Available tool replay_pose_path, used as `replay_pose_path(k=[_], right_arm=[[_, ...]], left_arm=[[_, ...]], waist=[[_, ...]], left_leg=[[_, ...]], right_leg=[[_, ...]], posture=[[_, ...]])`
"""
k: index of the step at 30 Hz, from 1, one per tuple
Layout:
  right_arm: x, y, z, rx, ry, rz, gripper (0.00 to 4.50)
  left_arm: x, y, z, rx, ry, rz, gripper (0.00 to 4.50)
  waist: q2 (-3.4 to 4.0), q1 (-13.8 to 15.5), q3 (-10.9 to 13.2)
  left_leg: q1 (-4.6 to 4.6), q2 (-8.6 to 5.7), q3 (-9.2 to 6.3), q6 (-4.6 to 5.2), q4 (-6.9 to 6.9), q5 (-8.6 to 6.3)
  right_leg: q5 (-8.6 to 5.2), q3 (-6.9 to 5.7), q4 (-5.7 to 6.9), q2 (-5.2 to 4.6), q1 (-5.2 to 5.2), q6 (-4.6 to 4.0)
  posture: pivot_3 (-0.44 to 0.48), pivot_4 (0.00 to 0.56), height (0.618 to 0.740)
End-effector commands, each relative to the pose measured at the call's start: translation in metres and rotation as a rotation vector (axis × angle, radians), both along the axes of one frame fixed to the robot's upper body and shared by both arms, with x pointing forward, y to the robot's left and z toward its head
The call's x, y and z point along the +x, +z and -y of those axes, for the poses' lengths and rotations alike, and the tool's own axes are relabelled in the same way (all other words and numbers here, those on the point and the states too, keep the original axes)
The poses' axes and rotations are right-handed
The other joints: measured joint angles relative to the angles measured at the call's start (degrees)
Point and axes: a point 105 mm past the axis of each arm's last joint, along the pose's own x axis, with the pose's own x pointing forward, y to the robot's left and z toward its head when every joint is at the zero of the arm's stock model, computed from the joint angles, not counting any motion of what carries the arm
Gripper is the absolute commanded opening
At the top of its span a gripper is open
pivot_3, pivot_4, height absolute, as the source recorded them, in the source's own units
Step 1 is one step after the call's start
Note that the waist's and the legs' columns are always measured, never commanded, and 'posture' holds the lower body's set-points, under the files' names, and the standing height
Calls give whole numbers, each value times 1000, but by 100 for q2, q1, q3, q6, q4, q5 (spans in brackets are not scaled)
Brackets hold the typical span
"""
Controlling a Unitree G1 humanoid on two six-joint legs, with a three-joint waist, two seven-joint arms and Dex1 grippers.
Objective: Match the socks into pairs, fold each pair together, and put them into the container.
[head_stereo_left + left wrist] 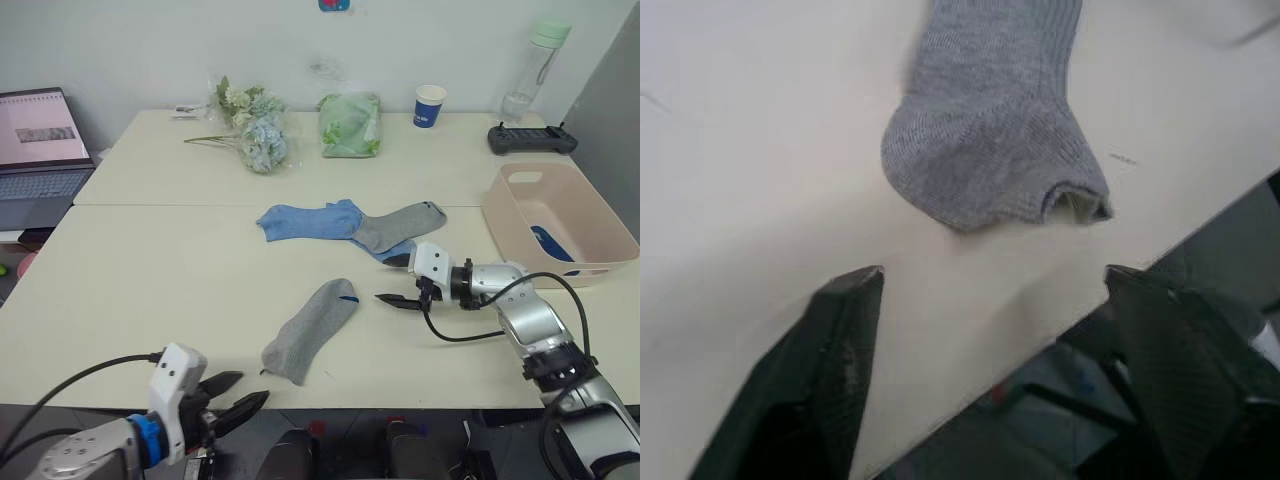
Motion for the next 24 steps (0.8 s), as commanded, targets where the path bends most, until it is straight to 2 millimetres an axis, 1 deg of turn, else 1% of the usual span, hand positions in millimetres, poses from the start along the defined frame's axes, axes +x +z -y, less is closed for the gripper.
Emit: replay_pose_path(k=[1,2,4,7,9,11,14,16,17,19,22,23,24], right_arm=[[-19,13,-11,125,-65,-151,3601],[-23,9,-15,126,-84,-183,3601],[-29,2,-25,123,-103,-235,3601],[-27,-6,-31,117,-160,-283,3601],[-22,-14,-37,115,-212,-304,3601],[-19,-16,-41,131,-246,-319,3601],[-19,-10,-48,164,-237,-334,2963],[-20,-7,-53,183,-228,-343,2284],[-20,-6,-55,187,-224,-344,1918],[-20,-4,-58,195,-211,-341,1196],[-18,-2,-62,218,-208,-354,165],[-17,-1,-63,222,-208,-358,0],[-16,0,-63,219,-203,-353,0]], left_arm=[[18,20,-16,47,-63,93,4274],[27,24,-15,55,-86,118,4274],[49,26,-5,81,-155,172,4274],[68,25,8,97,-220,205,4274],[81,18,21,122,-287,218,4274],[87,8,27,163,-341,218,4274],[88,-4,25,187,-359,200,4301],[86,-7,25,180,-367,192,4301],[85,-8,26,175,-372,191,3894],[83,-9,27,175,-382,190,3390],[82,-9,29,173,-386,192,2435],[81,-8,30,169,-388,190,2079],[80,-7,32,157,-383,192,1777]], waist=[[2,16,0],[2,28,0],[4,64,-2],[4,58,-3],[3,47,-2],[3,17,-2],[4,-66,-1],[4,-79,-2],[4,-84,-2],[4,-84,-2],[4,-84,-2],[4,-85,-1],[4,-85,-2]], left_leg=[[0,1,-4,2,1,-1],[-2,1,-10,2,1,-1],[-2,-2,-11,2,3,-1],[-1,-13,-11,1,4,-1],[-4,-17,-10,-22,2,8],[-5,-16,-11,-24,0,7],[-4,-13,-9,-26,-3,6],[-5,-11,-12,-26,-2,6],[-3,-10,-14,-26,-2,6],[-3,-10,-16,-25,-2,6],[-3,-12,-16,-25,0,5],[-3,-12,-16,-25,0,6],[-3,-12,-16,-25,0,6]], right_leg=[[-1,-2,1,0,1,-1],[-2,-2,3,0,1,-3],[-1,-6,1,-1,3,-5],[0,-7,-2,-2,3,-3],[0,-3,-6,-6,-3,-2],[0,-4,-4,-5,-7,-2],[0,1,2,-4,-12,-2],[0,-2,3,-3,-13,-2],[0,-3,3,-3,-12,-2],[0,-4,5,-3,-11,-2],[-1,-4,4,-3,-10,-1],[0,-5,4,-3,-10,-1],[0,-5,5,-3,-10,-1]], posture=[[0,150,740],[0,150,740],[0,150,740],[0,150,740],[0,150,740],[0,150,740],[0,150,740],[0,150,740],[0,150,740],[0,150,740],[0,150,740],[0,150,740],[0,150,740]])
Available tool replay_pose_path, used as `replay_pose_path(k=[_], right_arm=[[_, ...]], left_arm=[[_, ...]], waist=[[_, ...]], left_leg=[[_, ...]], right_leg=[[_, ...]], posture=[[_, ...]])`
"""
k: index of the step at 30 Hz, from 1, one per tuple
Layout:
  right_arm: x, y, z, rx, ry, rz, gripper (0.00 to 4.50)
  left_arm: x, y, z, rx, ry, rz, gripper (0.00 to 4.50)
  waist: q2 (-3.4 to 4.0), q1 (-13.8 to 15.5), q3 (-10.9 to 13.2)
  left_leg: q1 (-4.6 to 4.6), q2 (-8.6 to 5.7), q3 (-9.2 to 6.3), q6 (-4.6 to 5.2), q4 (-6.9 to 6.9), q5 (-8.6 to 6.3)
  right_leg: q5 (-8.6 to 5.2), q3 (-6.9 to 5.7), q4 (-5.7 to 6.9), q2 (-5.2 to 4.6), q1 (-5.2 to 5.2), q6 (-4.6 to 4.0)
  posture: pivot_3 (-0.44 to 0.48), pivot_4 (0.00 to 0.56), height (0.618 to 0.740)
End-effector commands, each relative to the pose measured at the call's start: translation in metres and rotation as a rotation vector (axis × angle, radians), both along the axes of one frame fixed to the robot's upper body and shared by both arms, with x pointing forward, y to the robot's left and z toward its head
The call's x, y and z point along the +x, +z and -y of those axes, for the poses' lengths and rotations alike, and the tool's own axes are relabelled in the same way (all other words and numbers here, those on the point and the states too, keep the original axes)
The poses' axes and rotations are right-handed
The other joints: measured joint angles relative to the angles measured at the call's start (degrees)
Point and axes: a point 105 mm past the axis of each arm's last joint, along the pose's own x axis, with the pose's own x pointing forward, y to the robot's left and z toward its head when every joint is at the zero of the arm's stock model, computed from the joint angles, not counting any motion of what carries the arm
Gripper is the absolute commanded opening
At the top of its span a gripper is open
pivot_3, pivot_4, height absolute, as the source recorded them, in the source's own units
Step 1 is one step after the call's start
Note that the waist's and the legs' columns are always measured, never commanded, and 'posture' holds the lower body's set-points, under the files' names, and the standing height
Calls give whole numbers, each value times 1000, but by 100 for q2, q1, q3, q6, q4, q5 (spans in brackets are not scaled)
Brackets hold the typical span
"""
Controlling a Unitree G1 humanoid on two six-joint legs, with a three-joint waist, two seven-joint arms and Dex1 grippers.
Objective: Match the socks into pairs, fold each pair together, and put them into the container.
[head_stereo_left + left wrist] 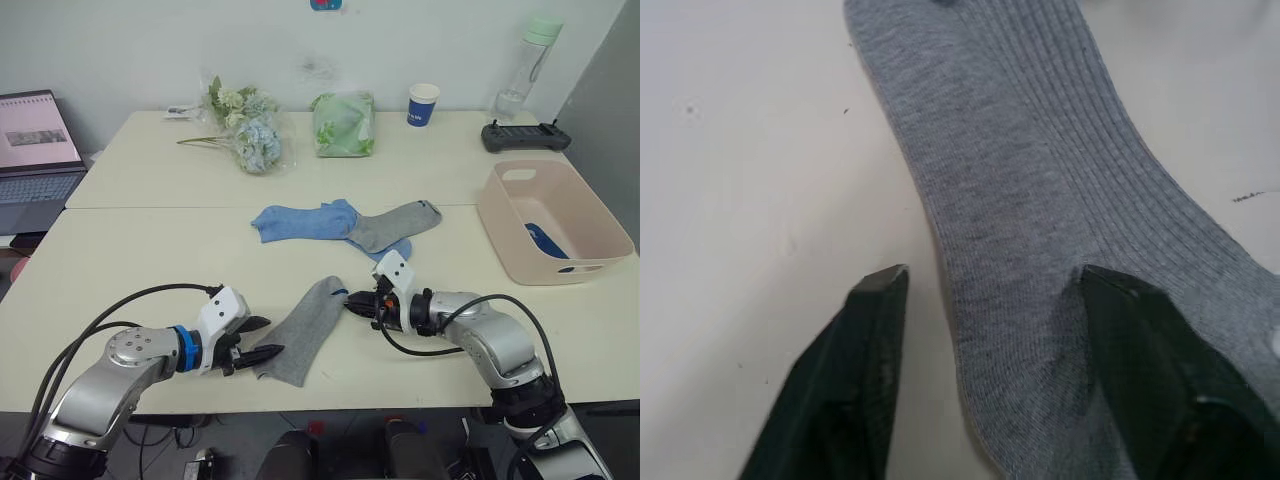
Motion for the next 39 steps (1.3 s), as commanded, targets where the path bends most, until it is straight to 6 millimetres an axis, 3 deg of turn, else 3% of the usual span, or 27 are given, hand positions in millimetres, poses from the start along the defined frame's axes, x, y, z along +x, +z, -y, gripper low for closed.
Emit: replay_pose_path(k=[1,5,12,15,19,29,32,36,39], right_arm=[[3,14,-6,31,22,40,0],[8,16,-6,27,20,46,0],[23,20,-3,12,-11,16,0],[21,20,8,-6,3,-16,574],[14,21,11,0,29,-87,1849],[13,15,-7,85,-22,-211,1849],[17,15,-10,103,-50,-204,1268],[23,16,-13,103,-53,-177,26],[26,19,-21,108,-27,-158,26]], left_arm=[[-4,2,7,-25,-11,-2,1457],[-9,6,16,-76,10,-17,193],[-19,8,29,-129,58,-41,86],[-18,7,28,-129,81,-39,0],[-20,5,29,-126,80,-43,0],[-20,5,29,-125,75,-43,0],[-21,5,29,-123,70,-44,0],[-23,6,33,-132,63,-48,0],[-25,8,40,-161,64,-58,0]], waist=[[0,-1,0],[0,-2,0],[1,-6,1],[0,-4,0],[0,0,1],[1,-6,0],[1,-6,1],[1,-7,1],[1,-9,1]], left_leg=[[0,1,0,0,0,0],[0,0,0,0,0,0],[1,3,0,0,0,0],[0,1,-1,0,1,0],[-2,-1,-1,0,2,0],[-2,3,-1,0,0,0],[-2,3,-1,0,0,0],[-1,3,0,0,0,0],[-1,3,0,0,0,0]], right_leg=[[0,0,1,0,0,0],[0,0,0,0,0,0],[0,1,3,2,-1,0],[0,0,1,2,0,0],[0,0,-1,0,2,0],[0,1,0,2,0,0],[0,1,0,2,0,0],[0,1,1,2,0,0],[0,1,1,2,0,0]], posture=[[0,150,740],[0,150,740],[0,150,740],[0,150,740],[0,150,740],[0,150,740],[0,150,740],[0,150,740],[0,150,740]])
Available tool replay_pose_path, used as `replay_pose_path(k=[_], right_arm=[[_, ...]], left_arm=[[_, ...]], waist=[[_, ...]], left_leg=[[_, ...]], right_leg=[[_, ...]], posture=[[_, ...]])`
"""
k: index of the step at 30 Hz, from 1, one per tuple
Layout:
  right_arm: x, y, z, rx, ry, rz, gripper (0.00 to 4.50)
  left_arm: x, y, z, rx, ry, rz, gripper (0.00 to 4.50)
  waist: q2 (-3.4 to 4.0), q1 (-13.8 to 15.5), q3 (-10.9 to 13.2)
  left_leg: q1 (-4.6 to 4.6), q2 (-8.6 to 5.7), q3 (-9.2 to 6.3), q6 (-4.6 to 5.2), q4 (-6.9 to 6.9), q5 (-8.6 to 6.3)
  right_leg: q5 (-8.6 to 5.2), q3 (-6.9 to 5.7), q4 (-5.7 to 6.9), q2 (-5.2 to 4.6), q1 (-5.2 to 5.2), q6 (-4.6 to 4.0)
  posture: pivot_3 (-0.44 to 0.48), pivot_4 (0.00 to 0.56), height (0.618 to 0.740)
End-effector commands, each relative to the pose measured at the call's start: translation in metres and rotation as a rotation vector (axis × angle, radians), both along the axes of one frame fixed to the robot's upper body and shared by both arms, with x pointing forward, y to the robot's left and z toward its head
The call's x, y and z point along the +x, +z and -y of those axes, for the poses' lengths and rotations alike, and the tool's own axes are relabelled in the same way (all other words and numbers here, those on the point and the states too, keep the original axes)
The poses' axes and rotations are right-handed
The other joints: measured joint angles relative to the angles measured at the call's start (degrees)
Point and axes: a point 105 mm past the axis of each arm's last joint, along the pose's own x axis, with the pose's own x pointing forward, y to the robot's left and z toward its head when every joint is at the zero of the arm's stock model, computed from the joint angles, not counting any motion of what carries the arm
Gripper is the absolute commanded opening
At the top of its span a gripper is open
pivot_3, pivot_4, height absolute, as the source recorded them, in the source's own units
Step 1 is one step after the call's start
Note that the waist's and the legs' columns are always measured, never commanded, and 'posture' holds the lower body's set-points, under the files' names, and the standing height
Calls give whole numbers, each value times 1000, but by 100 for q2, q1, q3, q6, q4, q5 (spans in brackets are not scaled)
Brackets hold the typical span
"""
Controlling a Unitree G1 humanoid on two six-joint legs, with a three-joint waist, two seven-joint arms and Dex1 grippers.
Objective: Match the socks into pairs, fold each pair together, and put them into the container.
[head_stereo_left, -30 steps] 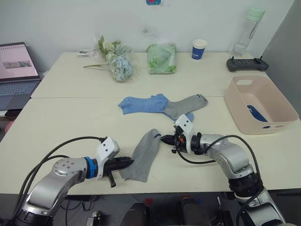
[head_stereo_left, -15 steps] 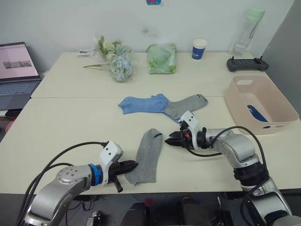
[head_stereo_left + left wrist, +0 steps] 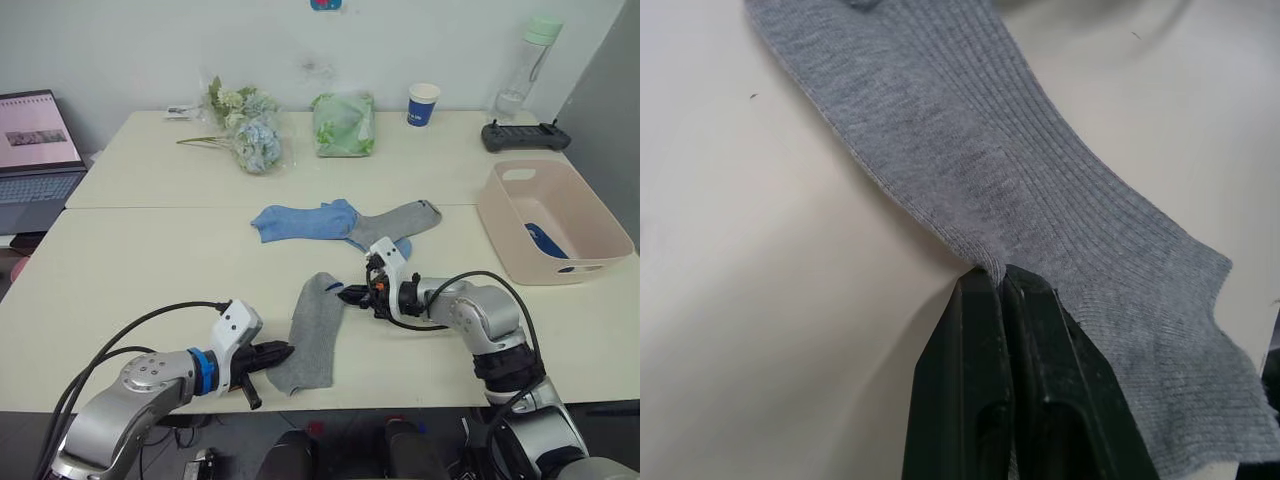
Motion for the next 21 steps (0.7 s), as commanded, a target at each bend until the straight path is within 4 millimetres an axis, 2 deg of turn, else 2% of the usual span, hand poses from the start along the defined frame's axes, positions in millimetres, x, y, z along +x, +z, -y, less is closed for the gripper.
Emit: replay_pose_path(k=[1,3,8,15,18,21], right_arm=[[5,19,-13,32,46,82,26],[7,21,-20,39,63,91,26],[14,30,-49,67,130,137,26],[13,34,-62,62,204,174,26],[12,39,-54,81,200,184,640],[12,50,-40,108,185,193,1627]], left_arm=[[-3,11,14,-47,-23,25,0],[-2,13,22,-85,-8,19,0],[11,22,56,-241,90,18,0],[20,22,73,-278,136,13,0],[7,27,71,-292,87,-4,619],[0,31,51,-251,82,0,1533]], waist=[[1,-1,0],[1,-2,0],[0,-4,0],[-1,-3,-1],[0,-7,-1],[0,-5,0]], left_leg=[[0,0,1,0,0,0],[0,1,0,0,0,0],[1,-1,1,-1,3,1],[0,-3,0,-2,5,1],[-1,-2,0,-2,4,1],[-2,-1,-1,-2,4,1]], right_leg=[[0,1,0,0,0,0],[0,-1,0,1,0,0],[0,0,4,1,0,1],[1,-1,3,1,0,1],[1,0,4,1,-3,1],[1,0,3,1,-3,1]], posture=[[0,150,740],[0,150,740],[0,150,740],[0,150,740],[0,150,740],[0,150,740]])
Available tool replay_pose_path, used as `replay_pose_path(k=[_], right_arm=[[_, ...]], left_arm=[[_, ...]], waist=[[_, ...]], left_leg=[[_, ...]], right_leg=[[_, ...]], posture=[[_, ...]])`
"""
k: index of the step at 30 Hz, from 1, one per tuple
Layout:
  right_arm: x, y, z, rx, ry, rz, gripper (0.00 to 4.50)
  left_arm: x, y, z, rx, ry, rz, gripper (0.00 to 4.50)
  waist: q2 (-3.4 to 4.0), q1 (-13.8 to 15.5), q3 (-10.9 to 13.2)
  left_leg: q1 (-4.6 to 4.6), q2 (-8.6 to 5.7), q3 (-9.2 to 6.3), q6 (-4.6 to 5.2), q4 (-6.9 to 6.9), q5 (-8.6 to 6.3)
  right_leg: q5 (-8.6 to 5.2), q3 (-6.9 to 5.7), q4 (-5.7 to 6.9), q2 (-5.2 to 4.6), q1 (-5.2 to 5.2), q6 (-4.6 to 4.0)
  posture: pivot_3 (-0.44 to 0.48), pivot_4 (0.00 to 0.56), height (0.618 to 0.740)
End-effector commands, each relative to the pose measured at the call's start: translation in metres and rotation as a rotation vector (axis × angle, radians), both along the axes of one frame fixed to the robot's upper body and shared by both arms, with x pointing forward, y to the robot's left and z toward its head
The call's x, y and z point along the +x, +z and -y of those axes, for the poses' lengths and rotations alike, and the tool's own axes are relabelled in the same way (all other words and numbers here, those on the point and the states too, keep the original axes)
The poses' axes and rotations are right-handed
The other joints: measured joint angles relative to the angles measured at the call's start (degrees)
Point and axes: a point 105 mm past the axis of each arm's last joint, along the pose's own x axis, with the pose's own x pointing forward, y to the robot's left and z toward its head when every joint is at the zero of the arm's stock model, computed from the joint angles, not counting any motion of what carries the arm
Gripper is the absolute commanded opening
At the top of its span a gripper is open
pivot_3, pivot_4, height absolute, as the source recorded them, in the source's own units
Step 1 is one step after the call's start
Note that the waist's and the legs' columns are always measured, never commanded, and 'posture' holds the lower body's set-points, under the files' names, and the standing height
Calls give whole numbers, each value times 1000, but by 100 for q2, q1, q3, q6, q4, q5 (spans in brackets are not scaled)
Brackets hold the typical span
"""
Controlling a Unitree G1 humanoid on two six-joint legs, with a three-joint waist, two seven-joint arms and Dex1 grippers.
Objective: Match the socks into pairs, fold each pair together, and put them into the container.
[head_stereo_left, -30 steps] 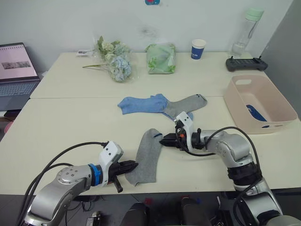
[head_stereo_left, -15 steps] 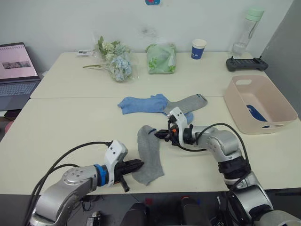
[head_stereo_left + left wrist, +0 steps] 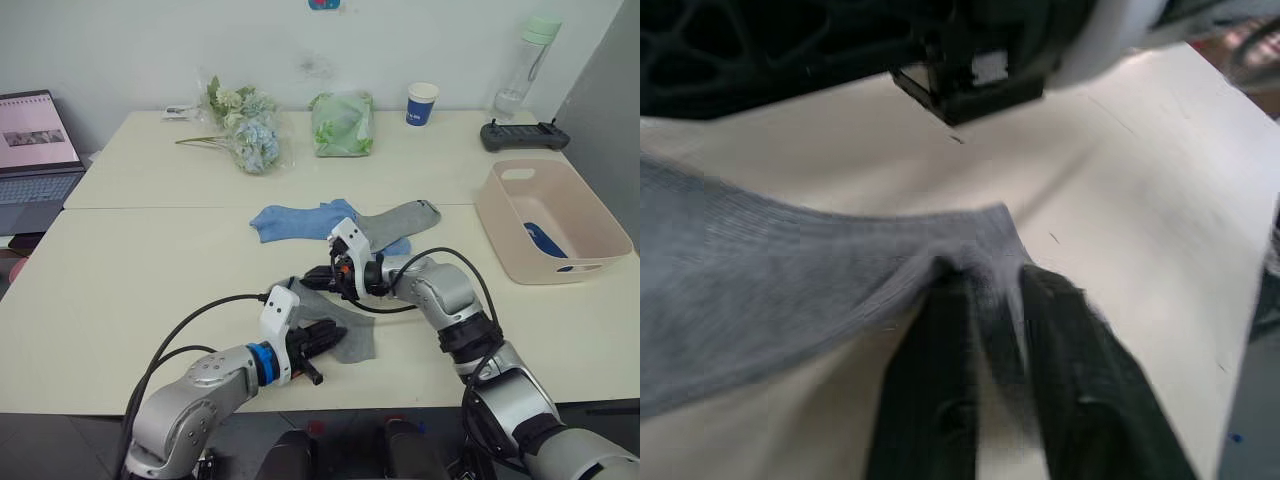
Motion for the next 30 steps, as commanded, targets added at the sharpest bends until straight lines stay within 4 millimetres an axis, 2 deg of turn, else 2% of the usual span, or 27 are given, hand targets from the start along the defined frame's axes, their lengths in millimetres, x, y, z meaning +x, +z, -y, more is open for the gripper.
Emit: replay_pose_path(k=[1,3,5,8,11,14,17,21,24,30], right_arm=[[-4,29,13,78,16,50,1982],[-11,31,25,68,33,57,2672],[-20,24,39,-3,73,101,2691],[-37,5,68,-157,131,166,2691],[-45,-3,85,-212,124,180,2691],[-55,-9,94,-238,126,176,2691],[-67,-19,103,-284,142,160,2691],[-79,-27,100,-286,158,119,2691],[-82,-32,93,-258,161,87,2101],[-89,-33,90,-230,175,11,17]], left_arm=[[-8,17,-21,29,-16,54,1825],[-12,21,-36,63,-21,59,2465],[-9,27,-52,83,1,80,3073],[18,38,-90,139,129,164,3073],[44,39,-111,197,212,222,3073],[61,33,-118,232,236,248,3073],[71,21,-112,254,201,243,3073],[76,3,-108,278,165,210,3073],[74,3,-104,254,142,203,2506],[70,3,-102,245,125,201,602]], waist=[[0,1,0],[1,4,0],[1,8,1],[2,57,1],[1,73,1],[0,49,2],[0,35,2],[-3,23,4],[-3,20,4],[-4,30,4]], left_leg=[[1,0,-1,0,-1,0],[-1,0,-3,0,-1,0],[-1,-1,-3,1,-2,0],[-4,-7,-5,2,0,-1],[-4,-7,-4,2,0,-1],[-4,-4,-3,1,-1,-1],[-5,-5,-2,1,-3,-1],[-10,-6,-5,1,1,-1],[-10,-3,-8,1,0,-1],[-11,-5,-12,1,2,-1]], right_leg=[[0,0,0,0,0,0],[0,-2,-2,0,0,0],[0,-2,-6,0,1,0],[-2,-9,-13,-2,6,2],[-2,-11,-13,-3,9,3],[-2,-9,-13,-2,8,3],[-3,-7,-14,-5,6,4],[-2,-8,-14,-7,4,5],[-2,-7,-11,-7,2,5],[-2,-7,-12,-8,3,5]], posture=[[0,150,740],[0,150,740],[0,150,740],[0,150,740],[0,150,740],[0,150,740],[0,150,740],[0,150,740],[0,150,740],[0,150,740]])
